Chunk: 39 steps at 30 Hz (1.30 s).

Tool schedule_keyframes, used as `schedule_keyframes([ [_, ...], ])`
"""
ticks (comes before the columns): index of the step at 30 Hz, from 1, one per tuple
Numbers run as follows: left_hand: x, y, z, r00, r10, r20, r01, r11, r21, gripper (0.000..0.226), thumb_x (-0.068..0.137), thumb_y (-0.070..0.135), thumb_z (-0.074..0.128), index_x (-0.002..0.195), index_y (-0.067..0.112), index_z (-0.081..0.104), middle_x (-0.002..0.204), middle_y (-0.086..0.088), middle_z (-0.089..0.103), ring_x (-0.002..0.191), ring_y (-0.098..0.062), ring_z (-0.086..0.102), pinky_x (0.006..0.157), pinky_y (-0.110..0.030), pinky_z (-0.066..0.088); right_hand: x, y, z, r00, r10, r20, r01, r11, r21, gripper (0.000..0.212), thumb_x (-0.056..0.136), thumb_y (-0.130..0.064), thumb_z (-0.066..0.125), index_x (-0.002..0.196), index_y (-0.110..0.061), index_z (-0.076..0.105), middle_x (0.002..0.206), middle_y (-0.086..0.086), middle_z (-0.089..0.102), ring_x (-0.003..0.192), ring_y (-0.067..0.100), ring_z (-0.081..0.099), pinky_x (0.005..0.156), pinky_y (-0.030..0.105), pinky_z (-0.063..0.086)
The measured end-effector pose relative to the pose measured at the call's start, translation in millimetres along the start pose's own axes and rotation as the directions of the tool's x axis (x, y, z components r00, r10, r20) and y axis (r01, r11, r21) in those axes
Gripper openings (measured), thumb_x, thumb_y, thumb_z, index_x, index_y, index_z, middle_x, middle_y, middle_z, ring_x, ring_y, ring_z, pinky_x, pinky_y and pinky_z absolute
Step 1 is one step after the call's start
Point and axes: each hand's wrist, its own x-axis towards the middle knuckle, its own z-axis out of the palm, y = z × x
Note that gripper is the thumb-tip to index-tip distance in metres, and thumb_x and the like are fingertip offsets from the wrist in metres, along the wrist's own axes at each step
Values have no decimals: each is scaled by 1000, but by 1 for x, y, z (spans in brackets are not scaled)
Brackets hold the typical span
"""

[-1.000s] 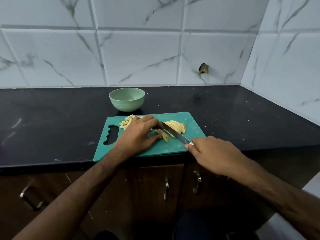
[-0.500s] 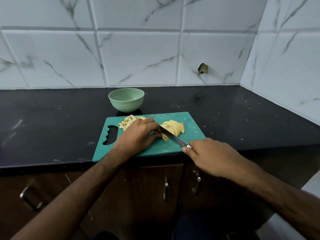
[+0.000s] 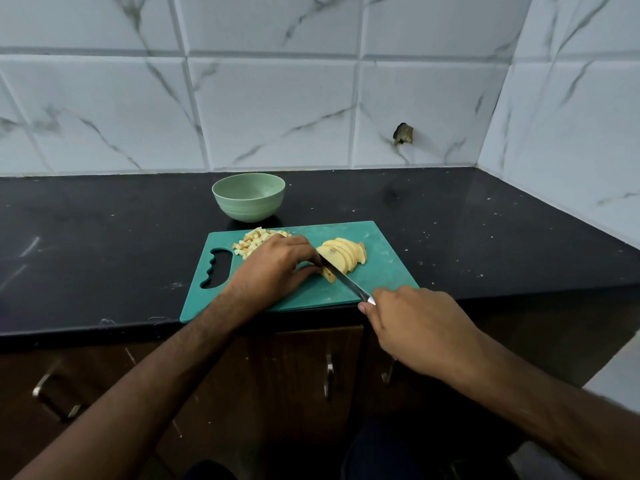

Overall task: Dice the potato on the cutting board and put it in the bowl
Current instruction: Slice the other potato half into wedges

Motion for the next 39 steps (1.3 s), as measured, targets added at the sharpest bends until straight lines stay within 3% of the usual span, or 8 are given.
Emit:
schedule_keyframes([
  [5,1,-1,0,1000,-9,20,9,1000,-5,13,90,20,74,101,13,76,97,2,72,88,-14,65,81,-31,53,-2,-9,1,1000,25,-7,-25,1000,0,33,109,-48,25,94,-25,42,71,-8,43,58,5,41,51,25,27],
  [14,0,-2,1,999,-15,29,15,1000,0,15,91,24,73,100,13,76,96,2,71,87,-13,65,79,-31,54,31,-8,-6,986,35,161,-56,991,124,38,109,-47,33,85,-22,48,79,-2,56,68,12,57,55,30,36],
  [18,0,-2,2,1000,-9,24,9,1000,8,13,91,23,73,99,13,75,96,2,70,87,-13,64,79,-31,53,31,-4,4,985,33,168,-71,972,225,39,108,-48,34,85,-22,50,77,0,60,66,15,63,55,31,40],
  [22,0,-2,2,1000,-14,10,14,1000,12,11,89,20,76,94,12,72,93,2,68,84,-13,62,74,-32,53,6,7,7,987,38,159,-67,981,183,37,108,-51,32,87,-26,49,79,-5,57,67,10,57,58,31,41],
  [27,0,0,4,1000,-29,5,29,1000,12,18,90,35,71,92,19,63,92,7,59,83,-9,56,72,-29,46,-6,3,6,999,-1,38,2,999,-44,41,109,-48,27,101,-21,57,74,-6,48,58,8,42,59,33,36],
  [32,-5,-4,6,998,-68,1,67,986,151,23,89,46,63,79,27,57,83,12,54,79,-10,54,70,-32,36,7,-7,3,998,-1,61,-1,999,43,40,109,-48,29,105,-21,58,79,-6,50,71,13,54,63,34,39],
  [35,-5,-4,6,995,-95,-27,98,987,130,16,87,42,58,86,27,55,86,13,57,82,-11,56,71,-31,33,10,-2,-6,995,19,95,-30,993,114,37,108,-51,29,96,-26,54,81,-6,54,71,9,55,62,33,40],
  [39,-1,-8,10,996,-83,-6,84,992,92,14,92,28,69,104,22,66,101,10,66,94,-11,62,76,-34,42,11,13,-24,987,76,139,-95,986,135,39,108,-52,29,79,-31,41,79,-7,52,66,6,51,53,26,34],
])
